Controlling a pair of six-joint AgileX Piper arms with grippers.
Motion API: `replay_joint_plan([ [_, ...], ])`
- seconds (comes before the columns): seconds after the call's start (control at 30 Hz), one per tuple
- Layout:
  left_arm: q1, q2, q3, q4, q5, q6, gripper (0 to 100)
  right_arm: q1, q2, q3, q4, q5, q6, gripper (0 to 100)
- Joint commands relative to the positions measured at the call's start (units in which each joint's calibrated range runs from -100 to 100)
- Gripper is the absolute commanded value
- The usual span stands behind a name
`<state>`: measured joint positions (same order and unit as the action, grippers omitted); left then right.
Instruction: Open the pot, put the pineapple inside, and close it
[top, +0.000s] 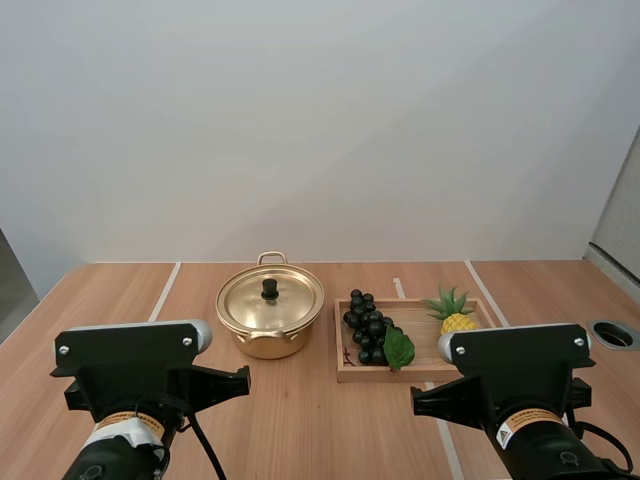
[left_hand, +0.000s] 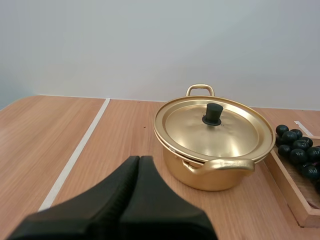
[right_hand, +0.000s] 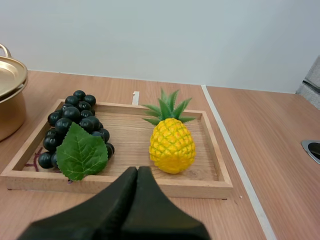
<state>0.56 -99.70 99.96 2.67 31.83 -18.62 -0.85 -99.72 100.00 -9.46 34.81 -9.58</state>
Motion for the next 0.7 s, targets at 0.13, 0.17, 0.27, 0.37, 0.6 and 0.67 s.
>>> replay_joint_plan([
  [0.13,0.10,-0.30,0.04,-0.46,-0.75,-0.72,0,-0.19,-0.28,0.00,0.32,-1.65,0.34,0],
  [0.17,0.10,-0.30,0.04,-0.46,-0.75,-0.72,0,-0.19,-0.28,0.00,0.97,-1.85,0.34,0],
  [0.27,0.10,-0.30,0.04,-1.37,-2.16,-0.72,0,-0.19,-0.28,0.00,1.51,-3.98,0.34,0],
  [0.37,0.10,-0.30,0.04,-1.13,-2.56,-0.63,0,-0.19,-0.28,0.00,1.51,-4.43,0.34,0],
  [0.6,0.10,-0.30,0.04,0.96,-2.56,-0.63,0,-0.19,-0.28,0.00,1.40,-4.87,0.34,0],
  [0.67,0.10,-0.30,0.04,0.95,-3.23,-0.63,0,-0.19,-0.28,0.00,0.87,-9.04,0.34,0],
])
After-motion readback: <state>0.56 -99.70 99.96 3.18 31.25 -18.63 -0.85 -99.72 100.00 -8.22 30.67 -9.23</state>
